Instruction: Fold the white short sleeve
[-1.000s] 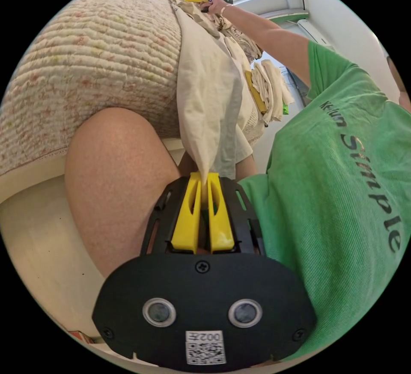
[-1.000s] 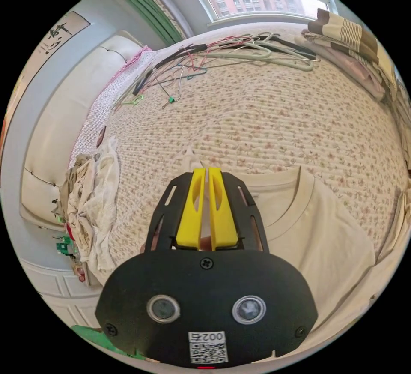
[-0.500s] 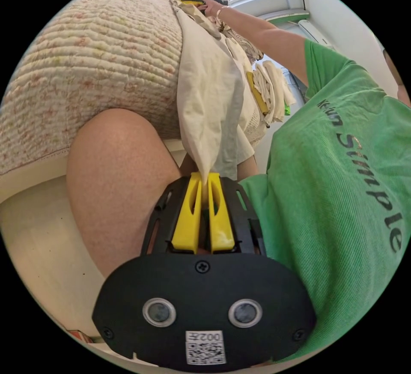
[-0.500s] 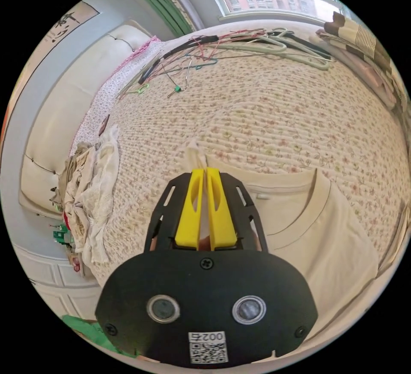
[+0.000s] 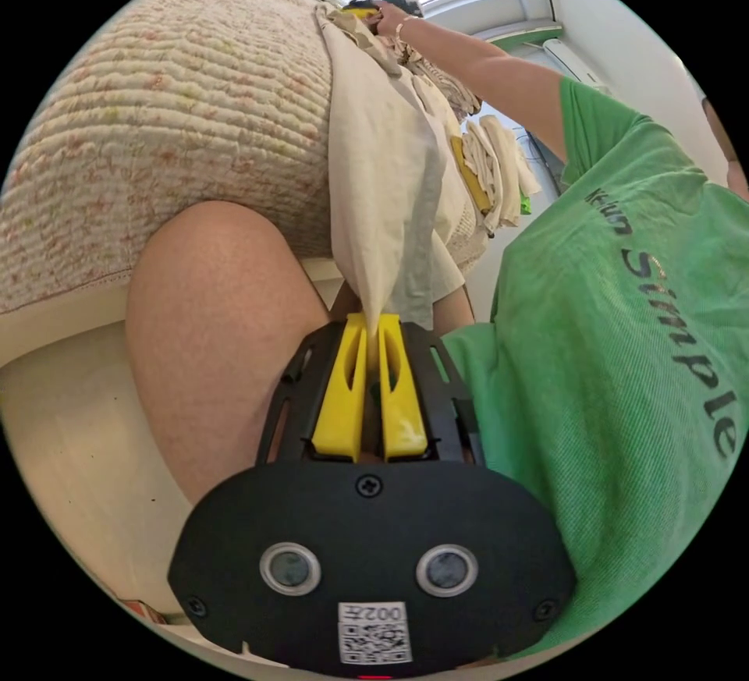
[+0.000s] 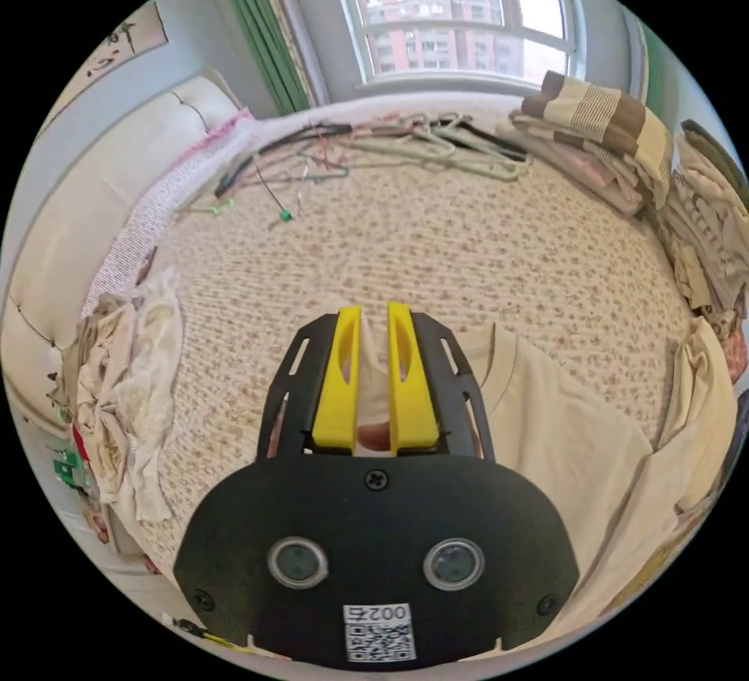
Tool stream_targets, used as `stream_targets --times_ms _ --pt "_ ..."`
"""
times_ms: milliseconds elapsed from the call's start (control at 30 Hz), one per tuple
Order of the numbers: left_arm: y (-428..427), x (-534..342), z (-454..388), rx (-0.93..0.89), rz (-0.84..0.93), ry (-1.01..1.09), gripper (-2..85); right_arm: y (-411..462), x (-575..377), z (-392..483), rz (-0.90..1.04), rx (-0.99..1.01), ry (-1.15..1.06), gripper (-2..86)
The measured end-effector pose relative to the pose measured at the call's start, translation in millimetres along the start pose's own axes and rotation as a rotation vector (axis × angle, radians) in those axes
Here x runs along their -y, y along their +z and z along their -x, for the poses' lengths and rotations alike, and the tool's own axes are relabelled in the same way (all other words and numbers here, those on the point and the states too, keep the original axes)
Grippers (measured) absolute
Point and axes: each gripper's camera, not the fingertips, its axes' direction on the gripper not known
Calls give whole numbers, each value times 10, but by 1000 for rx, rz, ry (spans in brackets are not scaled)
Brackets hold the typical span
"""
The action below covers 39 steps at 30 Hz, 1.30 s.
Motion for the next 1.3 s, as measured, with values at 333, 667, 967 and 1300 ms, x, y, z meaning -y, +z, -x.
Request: stream_targets --times_ms 333,667,967,1300 --pt "-53 -144 -40 7 -38 -29 -16 -2193 -2544 1168 -418 -23 -304 61" --pt "-194 -438 -693 350 -213 182 -13 -2570 -5322 2161 -141 14 -404 70" --pt "-163 -518 -816 408 -187 160 -14 -2466 -6530 2280 119 43 -396 1" --pt "-397 -565 -377 166 -214 11 -16 -2848 -7024 1496 -28 -165 -189 41"
